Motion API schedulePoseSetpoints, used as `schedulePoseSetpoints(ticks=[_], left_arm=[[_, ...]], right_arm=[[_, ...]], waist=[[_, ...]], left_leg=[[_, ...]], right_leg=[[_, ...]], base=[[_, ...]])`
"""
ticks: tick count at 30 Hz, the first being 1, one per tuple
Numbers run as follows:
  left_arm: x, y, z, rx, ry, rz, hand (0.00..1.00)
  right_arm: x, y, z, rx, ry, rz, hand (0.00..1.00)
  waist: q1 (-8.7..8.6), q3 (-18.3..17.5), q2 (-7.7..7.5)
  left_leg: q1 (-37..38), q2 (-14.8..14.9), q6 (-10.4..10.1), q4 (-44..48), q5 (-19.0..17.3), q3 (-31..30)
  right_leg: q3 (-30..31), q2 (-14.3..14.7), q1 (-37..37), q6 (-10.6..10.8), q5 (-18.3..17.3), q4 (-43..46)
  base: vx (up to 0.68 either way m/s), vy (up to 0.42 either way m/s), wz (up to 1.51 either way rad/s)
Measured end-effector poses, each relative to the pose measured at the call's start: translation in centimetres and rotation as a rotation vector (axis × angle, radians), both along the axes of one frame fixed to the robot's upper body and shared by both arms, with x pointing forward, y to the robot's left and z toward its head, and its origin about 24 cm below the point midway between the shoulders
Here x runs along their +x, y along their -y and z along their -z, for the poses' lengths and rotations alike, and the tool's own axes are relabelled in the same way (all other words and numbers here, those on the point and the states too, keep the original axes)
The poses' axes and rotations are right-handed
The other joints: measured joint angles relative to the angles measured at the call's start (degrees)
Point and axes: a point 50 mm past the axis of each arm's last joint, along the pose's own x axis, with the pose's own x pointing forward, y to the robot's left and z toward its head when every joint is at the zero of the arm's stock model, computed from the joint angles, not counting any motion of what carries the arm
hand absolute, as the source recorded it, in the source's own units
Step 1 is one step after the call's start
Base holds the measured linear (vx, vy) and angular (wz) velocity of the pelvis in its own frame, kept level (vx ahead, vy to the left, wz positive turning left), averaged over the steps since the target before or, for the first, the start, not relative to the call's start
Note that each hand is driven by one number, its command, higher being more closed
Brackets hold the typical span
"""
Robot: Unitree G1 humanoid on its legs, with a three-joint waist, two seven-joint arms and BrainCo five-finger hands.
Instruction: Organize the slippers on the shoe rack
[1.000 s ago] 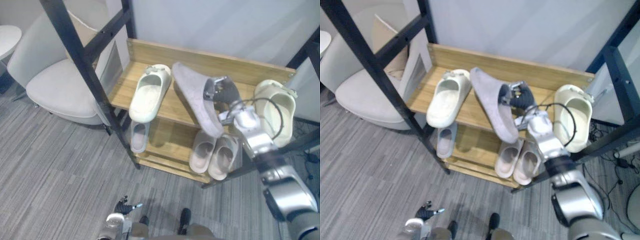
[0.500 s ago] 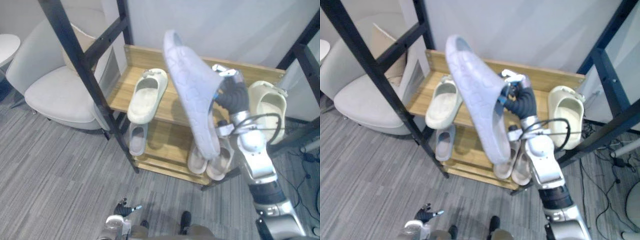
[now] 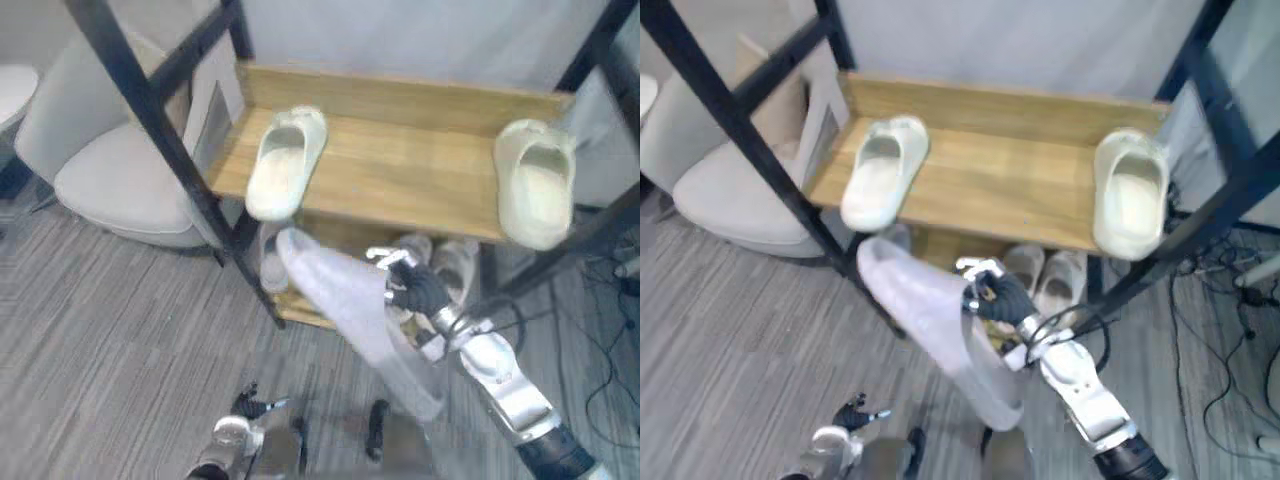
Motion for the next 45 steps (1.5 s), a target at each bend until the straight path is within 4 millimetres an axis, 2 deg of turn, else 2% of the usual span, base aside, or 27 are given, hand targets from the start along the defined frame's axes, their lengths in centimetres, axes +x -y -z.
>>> schedulePoseSetpoints(ticks=[2, 3, 4, 5, 8, 9, 12, 15, 18, 20, 23, 26, 28, 29, 34, 36, 38, 39, 45], left_arm=[[1.0, -0.1, -0.5, 0.001, 0.033, -0.006, 0.00], [1.9, -0.8, -1.1, 0.019, 0.062, -0.010, 0.00], [2.2, -1.0, -1.3, 0.024, 0.075, -0.010, 0.00], [3.3, -1.0, -1.9, 0.026, 0.113, -0.010, 0.00], [3.9, -2.4, -2.5, 0.062, 0.135, -0.048, 0.00], [3.8, -2.9, -2.5, 0.067, 0.129, -0.067, 0.00], [3.8, -3.3, -2.7, 0.057, 0.137, -0.144, 0.00], [4.2, -3.2, -3.7, 0.045, 0.208, -0.139, 0.00], [3.6, -2.8, -5.2, 0.009, 0.328, -0.106, 0.00], [3.1, -2.6, -5.3, -0.019, 0.341, -0.122, 0.00], [3.1, -2.5, -5.7, -0.031, 0.366, -0.122, 0.00], [3.3, -2.1, -6.5, -0.045, 0.408, -0.115, 0.00], [3.4, -2.0, -6.7, -0.051, 0.419, -0.115, 0.00], [3.6, -1.9, -7.1, -0.055, 0.441, -0.109, 0.00], [4.1, -1.6, -7.9, -0.071, 0.486, -0.091, 0.00], [4.1, -1.3, -7.9, -0.088, 0.486, -0.091, 0.00], [4.0, -1.1, -7.8, -0.098, 0.483, -0.090, 0.00], [4.0, -0.9, -7.8, -0.107, 0.481, -0.081, 0.00], [3.7, -0.4, -7.7, -0.129, 0.495, -0.069, 0.00]], right_arm=[[0.3, 0.4, 0.7, -0.052, -0.030, -0.001, 1.00], [0.3, 0.7, 0.9, -0.078, -0.037, 0.001, 1.00], [0.3, 0.8, 0.8, -0.087, -0.037, 0.002, 1.00], [0.9, 1.2, 0.1, -0.137, -0.001, 0.005, 1.00], [2.1, 1.2, -1.1, -0.227, 0.065, -0.004, 1.00], [2.4, 1.4, -1.5, -0.279, 0.099, -0.002, 1.00], [3.2, 1.1, -2.9, -0.336, 0.172, 0.002, 1.00], [3.6, 1.0, -4.5, -0.326, 0.239, 0.020, 1.00], [4.3, 2.5, -6.4, -0.309, 0.316, 0.136, 1.00], [4.5, 3.5, -7.9, -0.281, 0.388, 0.222, 1.00], [4.8, 4.0, -9.5, -0.243, 0.453, 0.292, 1.00], [5.5, 3.8, -11.5, -0.200, 0.543, 0.356, 1.00], [5.9, 3.9, -12.2, -0.162, 0.564, 0.385, 1.00], [7.2, 4.2, -13.2, -0.119, 0.575, 0.449, 1.00], [9.6, 4.8, -15.6, 0.022, 0.594, 0.606, 1.00], [11.0, 5.0, -17.0, 0.086, 0.601, 0.696, 1.00], [11.8, 5.4, -17.3, 0.114, 0.590, 0.756, 1.00], [12.4, 5.7, -17.5, 0.136, 0.574, 0.802, 1.00], [14.1, 7.5, -16.8, 0.192, 0.474, 0.948, 1.00]], waist=[[0.12, 1.3, 0.35], [-0.67, 2.6, -0.89], [-0.73, 2.6, -1.51], [-0.50, 4.4, -0.20], [-0.39, 6.4, -0.45], [-0.44, 7.8, -0.54], [-0.31, 9.7, -1.00], [0.15, 10.9, -1.17], [1.40, 11.6, -0.82], [2.57, 11.9, -0.59], [3.27, 12.0, -0.49], [4.61, 12.0, -0.50], [4.93, 12.0, -0.50], [5.10, 12.0, -0.48], [6.00, 11.8, -0.35], [6.32, 11.3, 0.27], [6.81, 10.2, 0.65], [7.04, 9.3, 1.32], [8.63, 6.9, 1.97]], left_leg=[[-4.5, 1.3, 0.1, 3.4, -1.2, -0.7], [-7.6, 0.3, -0.9, 7.0, -1.9, -0.5], [-8.9, -0.1, -1.3, 8.6, -2.2, -0.5], [-12.2, 0.5, -1.7, 13.1, -3.4, -1.1], [-19.2, 0.8, -2.8, 20.2, -4.9, -0.9], [-21.9, 1.2, -2.5, 23.9, -5.3, -0.5], [-29.0, 2.1, -2.3, 31.1, -7.1, 0.7], [-34.7, 2.0, -2.0, 36.3, -8.4, 0.6], [-40.8, 2.0, -2.0, 40.8, -9.5, 0.2], [-44.2, 2.3, -2.1, 42.3, -9.6, -0.3], [-47.4, 2.9, -2.3, 43.8, -9.4, -0.5], [-50.1, 2.7, -3.0, 45.2, -9.1, -0.5], [-51.0, 2.7, -3.4, 45.9, -8.9, -0.5], [-52.1, 2.8, -3.5, 46.9, -8.8, -0.5], [-54.6, 2.9, -3.6, 48.1, -8.8, -1.2], [-55.8, 2.9, -3.8, 48.6, -8.7, -1.5], [-56.9, 2.9, -3.8, 49.0, -8.7, -1.6], [-57.9, 2.9, -4.3, 49.1, -8.4, -2.0], [-59.7, 2.7, -5.1, 49.0, -8.0, -2.5]], right_leg=[[-0.6, 0.3, -3.5, 0.2, -1.5, 3.9], [0.1, -1.2, -5.1, -0.2, -5.4, 12.4], [0.5, -1.3, -4.8, -0.8, -8.6, 11.7], [-0.4, -0.8, -7.3, -0.8, -9.1, 14.5], [-0.4, -1.0, -13.9, -1.7, -10.9, 21.0], [-0.5, -1.2, -16.0, -2.5, -11.5, 24.3], [-1.0, -1.9, -22.0, -2.9, -13.8, 30.8], [-1.2, -2.9, -27.1, -2.7, -15.9, 36.2], [-1.6, -4.0, -32.5, -3.3, -17.0, 40.7], [-2.4, -4.3, -35.3, -3.7, -17.2, 42.3], [-3.5, -5.2, -37.5, -4.2, -18.1, 44.2], [-3.5, -6.0, -40.3, -4.5, -19.5, 46.7], [-3.6, -6.2, -41.1, -4.8, -20.0, 47.7], [-4.0, -6.8, -41.9, -5.1, -20.6, 48.9], [-5.3, -7.0, -43.4, -5.2, -21.9, 50.6], [-5.6, -7.5, -44.5, -5.7, -22.2, 51.4], [-5.8, -7.5, -45.4, -5.8, -22.3, 51.7], [-6.2, -7.6, -46.1, -5.8, -22.2, 51.8], [-6.7, -7.9, -47.7, -5.8, -22.2, 51.9]], base=[[-0.22, -0.077, 0.37], [-0.12, -0.128, 0.54], [-0.14, -0.132, 0.56], [-0.13, -0.085, 0.21], [-0.11, -0.071, 0.12], [-0.06, -0.051, 0.22], [-0.11, -0.022, 0.28], [-0.13, 0.012, 0.22], [-0.10, 0.010, 0.18], [-0.09, -0.013, 0.19], [-0.04, -0.043, 0.28], [0.00, -0.056, 0.18], [0.01, -0.048, 0.14], [0.01, -0.057, 0.17], [-0.01, -0.058, 0.14], [-0.03, -0.041, 0.11], [-0.01, -0.014, 0.06], [-0.01, -0.006, 0.06], [0.00, -0.003, 0.04]])
